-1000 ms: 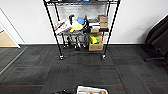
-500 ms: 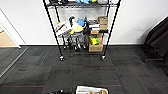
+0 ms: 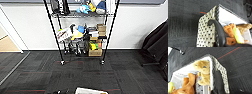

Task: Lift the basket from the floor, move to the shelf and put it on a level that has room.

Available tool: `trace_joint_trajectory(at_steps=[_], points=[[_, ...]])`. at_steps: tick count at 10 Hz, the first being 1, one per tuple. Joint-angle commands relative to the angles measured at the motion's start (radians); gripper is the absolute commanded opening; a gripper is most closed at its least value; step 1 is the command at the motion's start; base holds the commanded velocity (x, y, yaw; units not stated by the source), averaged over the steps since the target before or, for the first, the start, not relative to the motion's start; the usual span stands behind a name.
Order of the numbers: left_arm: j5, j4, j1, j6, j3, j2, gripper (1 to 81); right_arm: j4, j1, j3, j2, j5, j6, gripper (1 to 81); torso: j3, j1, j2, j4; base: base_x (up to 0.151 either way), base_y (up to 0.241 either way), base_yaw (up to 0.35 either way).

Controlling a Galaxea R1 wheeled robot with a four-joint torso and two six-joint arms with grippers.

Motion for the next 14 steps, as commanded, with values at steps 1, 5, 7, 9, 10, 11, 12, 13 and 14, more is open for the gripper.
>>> trace_joint_trajectory(at_steps=[1,5,7,9,10,11,12,13,14], points=[[0.028,-0.054,-0.120,-0.001,0.044,-0.078,1.0,0.019,0.098,0.019,-0.071,-0.022,0.008,1.0,0.049,-0.061,0.095,0.000,0.000,0.000,0.000],[-0.004,-0.068,-0.112,-0.002,0.114,-0.130,1.0,0.019,0.100,0.074,-0.113,0.004,0.008,1.0,0.095,-0.154,0.237,0.000,0.000,0.000,0.000],[-0.013,-0.088,-0.118,-0.004,0.119,-0.145,1.0,0.022,0.138,0.085,-0.125,0.003,0.011,1.0,0.077,-0.198,0.303,0.000,0.000,0.000,0.000],[-0.062,-0.131,-0.118,-0.004,0.170,-0.184,1.0,0.032,0.204,0.114,-0.126,-0.032,0.011,1.0,0.082,-0.243,0.373,0.000,0.000,0.000,0.000],[-0.090,-0.154,-0.118,-0.004,0.193,-0.207,1.0,0.027,0.239,0.106,-0.116,-0.100,0.013,1.0,0.082,-0.265,0.408,0.000,0.000,0.000,0.000],[-0.103,-0.165,-0.118,-0.004,0.212,-0.228,1.0,0.027,0.265,0.100,-0.107,-0.126,0.013,1.0,0.082,-0.286,0.439,0.000,0.000,0.000,0.000],[-0.122,-0.168,-0.118,-0.004,0.235,-0.251,1.0,0.025,0.284,0.097,-0.091,-0.149,0.011,1.0,0.082,-0.307,0.473,0.000,0.000,0.000,0.000],[-0.125,-0.169,-0.118,-0.004,0.249,-0.267,1.0,0.024,0.291,0.095,-0.078,-0.161,0.011,1.0,0.082,-0.330,0.508,0.000,0.000,0.000,0.000],[-0.125,-0.169,-0.117,-0.004,0.260,-0.282,1.0,0.027,0.288,0.094,-0.070,-0.160,0.011,1.0,0.141,-0.354,0.546,0.000,0.000,0.000,0.000]])
